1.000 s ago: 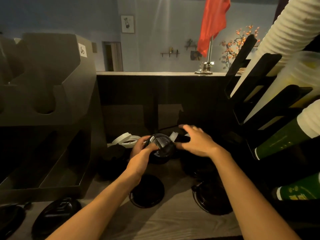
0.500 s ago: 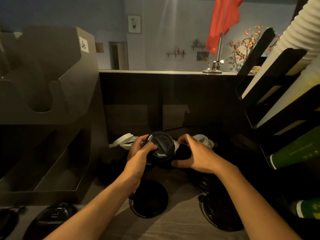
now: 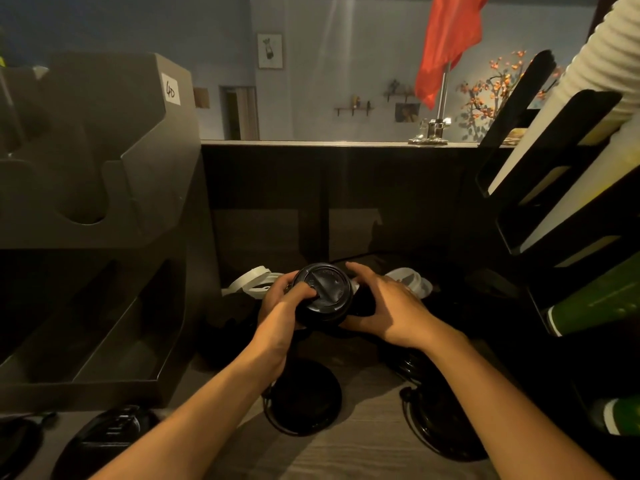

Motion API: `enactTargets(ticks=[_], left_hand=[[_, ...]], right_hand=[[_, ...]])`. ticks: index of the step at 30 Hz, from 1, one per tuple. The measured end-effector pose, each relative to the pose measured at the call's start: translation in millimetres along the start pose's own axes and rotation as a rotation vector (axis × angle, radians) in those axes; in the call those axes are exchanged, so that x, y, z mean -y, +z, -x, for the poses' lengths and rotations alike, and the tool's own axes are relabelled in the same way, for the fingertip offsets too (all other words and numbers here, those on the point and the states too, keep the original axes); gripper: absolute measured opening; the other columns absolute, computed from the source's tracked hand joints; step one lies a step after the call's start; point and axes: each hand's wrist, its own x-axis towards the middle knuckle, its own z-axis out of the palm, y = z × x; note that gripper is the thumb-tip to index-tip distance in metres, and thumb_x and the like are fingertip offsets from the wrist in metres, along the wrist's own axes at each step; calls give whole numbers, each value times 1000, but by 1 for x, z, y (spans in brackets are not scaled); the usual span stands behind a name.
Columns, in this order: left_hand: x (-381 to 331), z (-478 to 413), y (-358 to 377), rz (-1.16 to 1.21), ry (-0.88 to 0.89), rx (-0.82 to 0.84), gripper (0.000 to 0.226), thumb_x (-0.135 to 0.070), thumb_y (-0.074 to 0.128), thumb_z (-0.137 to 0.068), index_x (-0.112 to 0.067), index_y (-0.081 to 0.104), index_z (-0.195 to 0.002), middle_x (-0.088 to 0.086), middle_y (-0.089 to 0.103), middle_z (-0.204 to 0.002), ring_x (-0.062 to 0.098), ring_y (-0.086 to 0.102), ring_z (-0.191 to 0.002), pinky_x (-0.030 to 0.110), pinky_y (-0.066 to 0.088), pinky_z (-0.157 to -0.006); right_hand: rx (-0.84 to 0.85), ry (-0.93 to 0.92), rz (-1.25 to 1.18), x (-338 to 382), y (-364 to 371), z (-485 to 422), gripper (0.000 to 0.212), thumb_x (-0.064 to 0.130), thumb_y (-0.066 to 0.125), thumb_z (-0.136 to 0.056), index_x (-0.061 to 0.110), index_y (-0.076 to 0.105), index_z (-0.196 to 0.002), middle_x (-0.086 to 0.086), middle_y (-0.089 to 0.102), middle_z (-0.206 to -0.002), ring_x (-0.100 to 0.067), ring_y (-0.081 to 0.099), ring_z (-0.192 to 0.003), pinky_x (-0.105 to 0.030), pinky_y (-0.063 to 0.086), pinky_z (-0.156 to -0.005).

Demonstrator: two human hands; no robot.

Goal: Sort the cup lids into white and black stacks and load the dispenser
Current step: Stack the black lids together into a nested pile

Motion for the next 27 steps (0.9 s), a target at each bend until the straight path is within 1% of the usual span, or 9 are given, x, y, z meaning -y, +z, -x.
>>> enactTargets(ticks=[3,6,9,12,15,19,21,24,27], left_hand=[[-2,0,0,14,-4,-12,43,-33,68,-68,-26,73,-110,3,76,-109,26,69,-109,42,55,-79],[-4,-1,0,23,-3,-14,41,-33,67,-67,-27,74,-107,3,77,-108,28,69,-110,49,54,-87],[-4,1,1,15,-1,0,40,-35,67,-67,-28,74,-105,5,75,-112,30,67,-112,46,53,-84],[-6,4,2,11,3,-7,45,-36,66,-66,-27,72,-110,5,74,-112,29,66,-110,42,51,-80],[-8,5,2,19,-8,-15,49,-36,66,-67,-25,71,-115,6,73,-114,29,67,-110,45,53,-81],[-9,6,0,38,-11,-15,46,-34,67,-70,-27,70,-115,6,73,-115,31,67,-110,51,55,-88],[-9,7,0,31,-9,-6,45,-34,68,-73,-29,69,-117,6,71,-119,31,66,-111,51,56,-87],[-9,7,2,0,15,12,59,-44,69,-62,-31,68,-120,6,70,-124,30,65,-116,44,53,-81],[-9,8,3,-8,20,6,55,-43,70,-63,-31,70,-117,4,72,-120,30,66,-114,44,53,-79]], right_hand=[[-11,6,-199,-3,-3,3,104,45,84,-76,40,18,-156,9,47,-144,-10,50,-128,-32,47,-103],[-22,15,-407,-3,-7,5,103,18,86,-77,37,22,-156,13,49,-134,-1,50,-121,-12,45,-86],[-105,40,-546,-2,-10,3,88,5,81,-81,36,34,-149,10,56,-126,-4,58,-113,-13,51,-78],[-194,60,-683,-3,-12,2,70,-7,74,-84,32,48,-136,-3,63,-122,-12,67,-102,-22,57,-80],[-252,113,-817,-2,-12,1,57,-11,67,-86,29,56,-126,-6,67,-118,-16,70,-99,-26,57,-82],[-353,242,-1108,0,-17,0,43,-11,61,-90,19,62,-120,-6,71,-110,-15,71,-93,-22,56,-69],[-387,326,-1270,-2,-21,0,38,-10,58,-92,15,63,-121,-7,72,-108,-17,71,-96,-26,57,-74],[-387,404,-1465,-6,-26,-1,32,-8,50,-96,14,64,-113,-10,70,-112,-22,69,-99,-31,56,-82],[-340,402,-1474,-6,-26,-2,24,-1,52,-99,12,68,-111,-11,71,-111,-22,69,-99,-31,55,-82]])
